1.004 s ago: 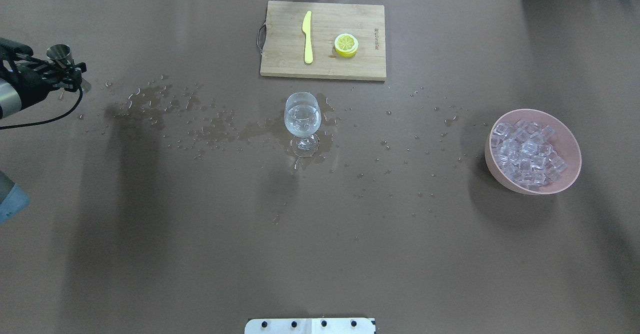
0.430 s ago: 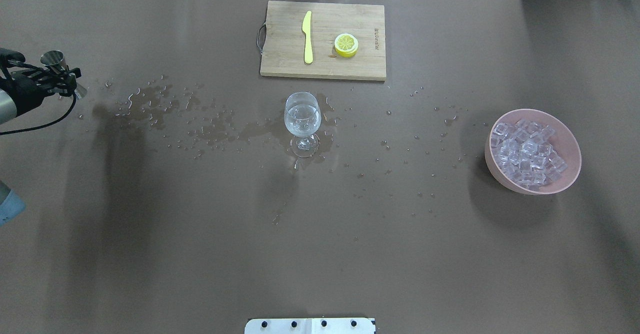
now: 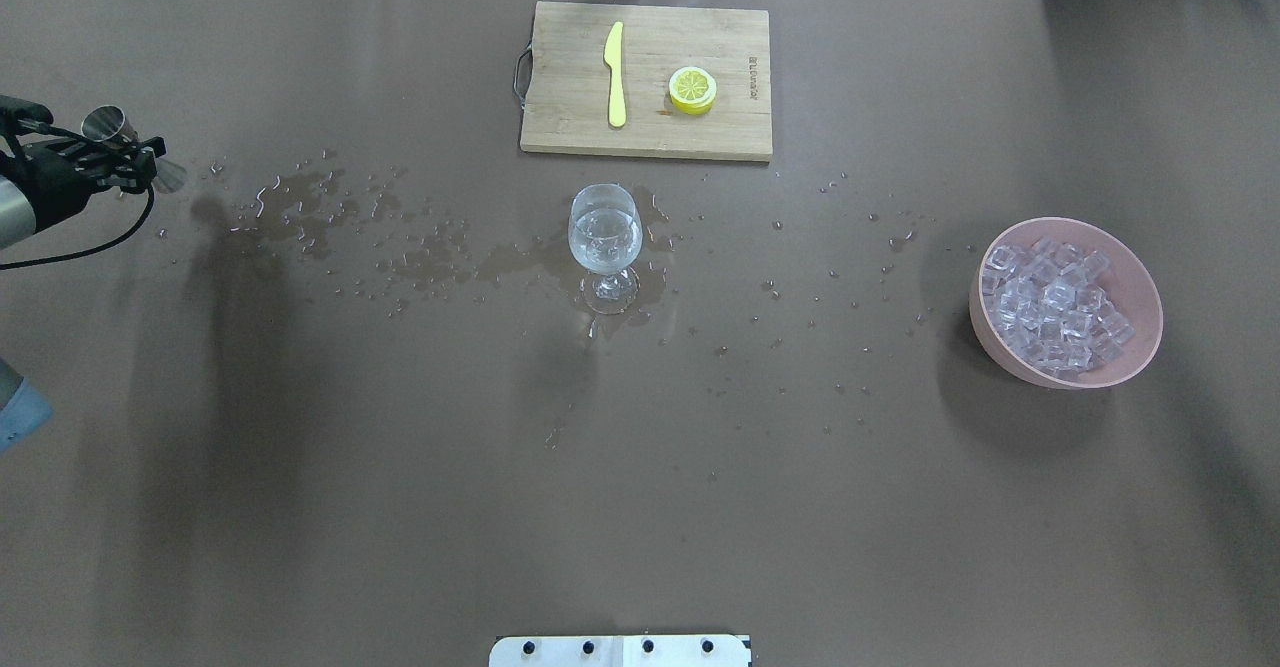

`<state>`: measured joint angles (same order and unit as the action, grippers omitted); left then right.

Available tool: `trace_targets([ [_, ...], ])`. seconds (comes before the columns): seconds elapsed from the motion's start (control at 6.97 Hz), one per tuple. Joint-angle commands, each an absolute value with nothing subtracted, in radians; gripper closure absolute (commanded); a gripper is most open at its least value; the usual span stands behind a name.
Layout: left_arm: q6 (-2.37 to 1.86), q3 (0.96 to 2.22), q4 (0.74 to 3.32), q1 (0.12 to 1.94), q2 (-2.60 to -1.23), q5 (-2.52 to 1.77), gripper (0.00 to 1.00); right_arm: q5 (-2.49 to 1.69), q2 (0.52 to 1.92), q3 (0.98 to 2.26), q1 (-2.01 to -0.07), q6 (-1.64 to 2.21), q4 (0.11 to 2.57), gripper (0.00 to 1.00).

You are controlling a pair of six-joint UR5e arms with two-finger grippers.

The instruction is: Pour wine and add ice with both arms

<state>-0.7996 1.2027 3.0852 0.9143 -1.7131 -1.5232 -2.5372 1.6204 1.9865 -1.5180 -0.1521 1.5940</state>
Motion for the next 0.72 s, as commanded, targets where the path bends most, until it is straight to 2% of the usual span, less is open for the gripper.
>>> trace_targets([
  [0.0,-0.801,1.204,3.083,0.914,-1.713,-1.523,0.26,-2.537,1.620,1.987,-1.517,-0.152,1.594,0.00],
  [0.14,-0.805,1.209,3.083,0.916,-1.712,-1.534,0.02,-2.537,1.620,1.987,-1.519,-0.152,1.594,0.00],
  [0.57,-0.807,1.249,3.079,0.948,-1.700,-1.649,0.02,-2.537,1.620,1.987,-1.519,-0.152,1.595,0.00],
])
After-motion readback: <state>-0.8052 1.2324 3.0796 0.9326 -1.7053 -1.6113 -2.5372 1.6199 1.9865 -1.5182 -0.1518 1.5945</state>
